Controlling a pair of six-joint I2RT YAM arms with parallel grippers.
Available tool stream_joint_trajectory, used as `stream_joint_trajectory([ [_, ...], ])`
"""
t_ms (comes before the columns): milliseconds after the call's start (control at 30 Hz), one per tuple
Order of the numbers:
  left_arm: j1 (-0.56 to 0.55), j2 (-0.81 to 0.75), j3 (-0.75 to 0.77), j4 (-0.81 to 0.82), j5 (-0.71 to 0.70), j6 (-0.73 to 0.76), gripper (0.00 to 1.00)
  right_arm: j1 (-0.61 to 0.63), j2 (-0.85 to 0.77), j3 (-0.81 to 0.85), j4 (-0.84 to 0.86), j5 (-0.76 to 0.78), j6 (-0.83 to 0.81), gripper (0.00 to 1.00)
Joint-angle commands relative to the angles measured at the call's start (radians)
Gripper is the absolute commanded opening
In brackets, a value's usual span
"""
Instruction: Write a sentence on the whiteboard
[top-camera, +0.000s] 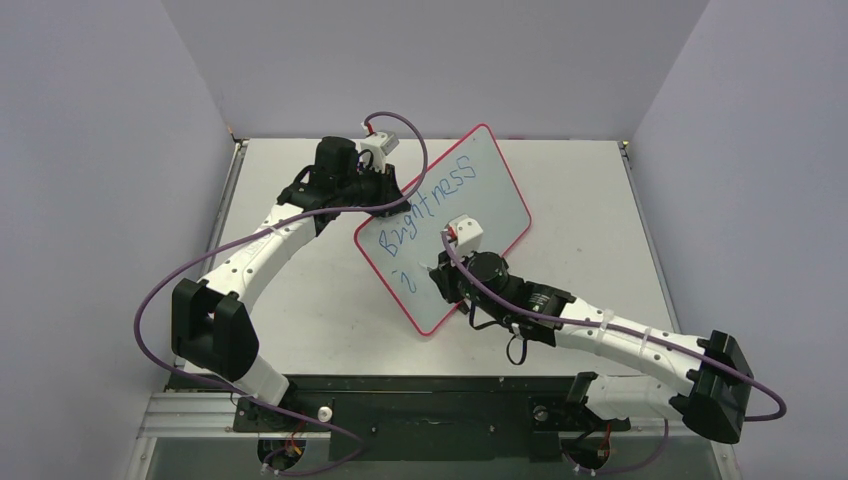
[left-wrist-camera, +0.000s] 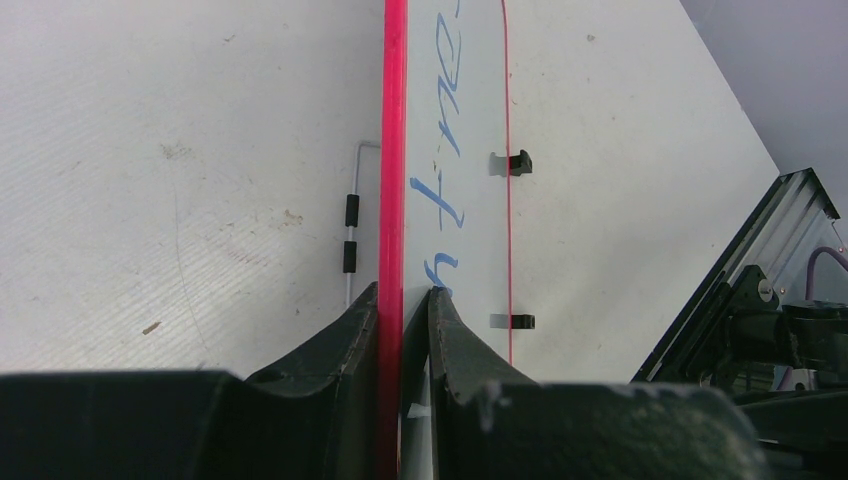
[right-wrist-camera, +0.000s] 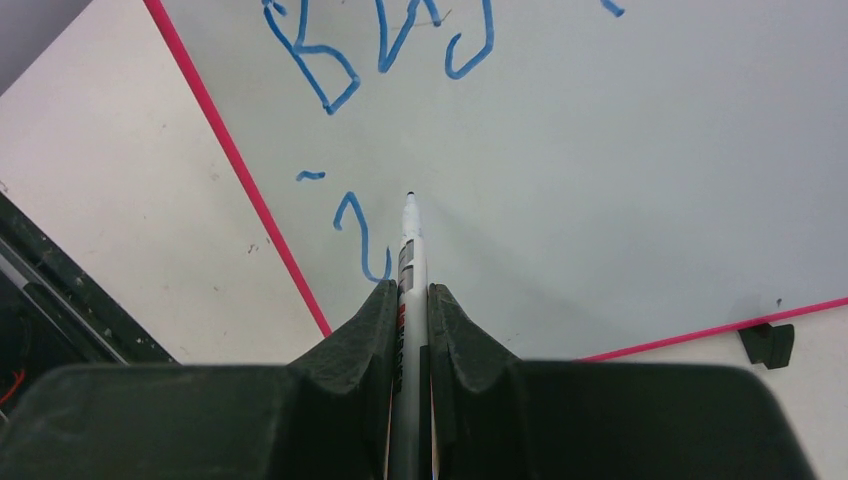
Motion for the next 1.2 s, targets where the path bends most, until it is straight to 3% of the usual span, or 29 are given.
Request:
stream_joint_trajectory([
  [0, 0.013, -0.043, 0.025, 0.092, -0.147, 0.108, 0.0, 0.001, 0.028, -0.004, 0.071, -0.065, 0.002, 0.0],
  [567, 0.01, -0.049, 0.021, 0.097, -0.142, 0.113, 0.0, -0.006, 0.13, 0.04, 0.095, -0.079, -0.01, 0.0],
  [1167, 0.008, -0.055, 0.02, 0.096, -0.144, 0.113, 0.0, 0.003, 0.08, -0.074, 0.082, -0.063, 0.036, 0.0],
])
